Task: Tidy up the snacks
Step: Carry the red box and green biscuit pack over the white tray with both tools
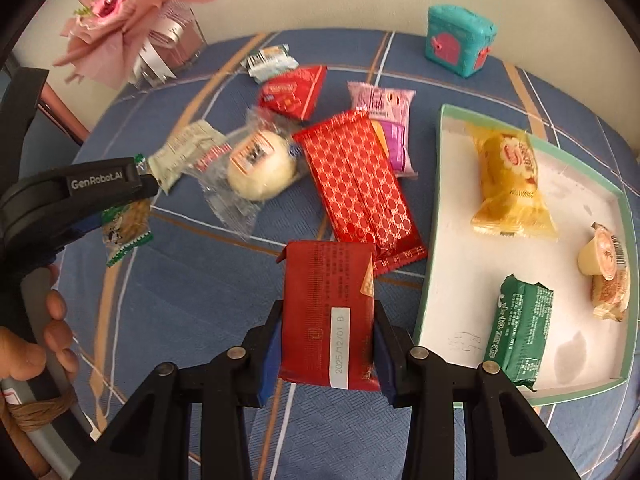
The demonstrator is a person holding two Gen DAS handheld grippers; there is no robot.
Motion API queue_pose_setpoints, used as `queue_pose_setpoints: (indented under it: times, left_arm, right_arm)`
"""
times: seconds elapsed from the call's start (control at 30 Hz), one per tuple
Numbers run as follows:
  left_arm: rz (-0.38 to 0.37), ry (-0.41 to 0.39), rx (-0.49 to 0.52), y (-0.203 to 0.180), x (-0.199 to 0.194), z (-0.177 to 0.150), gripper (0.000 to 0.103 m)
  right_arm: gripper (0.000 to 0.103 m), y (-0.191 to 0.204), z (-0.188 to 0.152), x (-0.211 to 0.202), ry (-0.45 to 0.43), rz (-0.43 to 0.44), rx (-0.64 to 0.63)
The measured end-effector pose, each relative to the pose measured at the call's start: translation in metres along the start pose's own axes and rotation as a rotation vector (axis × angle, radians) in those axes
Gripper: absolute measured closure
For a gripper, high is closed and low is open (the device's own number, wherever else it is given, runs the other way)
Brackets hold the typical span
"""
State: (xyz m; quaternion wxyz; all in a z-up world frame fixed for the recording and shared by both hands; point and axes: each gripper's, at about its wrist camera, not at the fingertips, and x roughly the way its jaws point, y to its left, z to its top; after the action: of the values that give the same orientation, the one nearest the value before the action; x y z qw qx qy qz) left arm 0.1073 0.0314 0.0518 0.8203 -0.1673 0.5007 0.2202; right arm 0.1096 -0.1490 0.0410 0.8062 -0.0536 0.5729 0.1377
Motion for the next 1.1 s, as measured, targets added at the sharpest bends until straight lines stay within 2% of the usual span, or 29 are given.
queue_pose_setpoints:
  times: [0.17, 0.37, 0.73, 0.9, 1.1]
  left_arm:
    - [-0.012, -0.024, 0.030, -0.011, -0.015, -0.001, 0.052]
    - [-0.019, -0.050, 0.101, -0.037, -0.032, -0.008, 0.052]
    - [-0.118, -0.059, 0.251, -0.110, -0.061, -0.038, 0.052]
    - [-0.172, -0.052, 0.364, -0.157, -0.070, -0.061, 0.052]
    - [-0.201, -0.063, 0.520, -0.209, -0.081, -0.096, 0.052]
  right_arm:
    - [0.061, -0.010, 0.003, -0.006, 0.004, 0.006, 0.017]
    - [0.061, -0.033, -0.004, -0.019, -0.032, 0.004, 0.076]
    - [0.061, -0.121, -0.011, -0.043, -0.075, -0.068, 0.285]
    - [0.061, -0.172, -0.022, -0.053, -0.086, -0.107, 0.400]
    - [0.061, -0.224, -0.038, -0.065, -0.098, -0.158, 0.523]
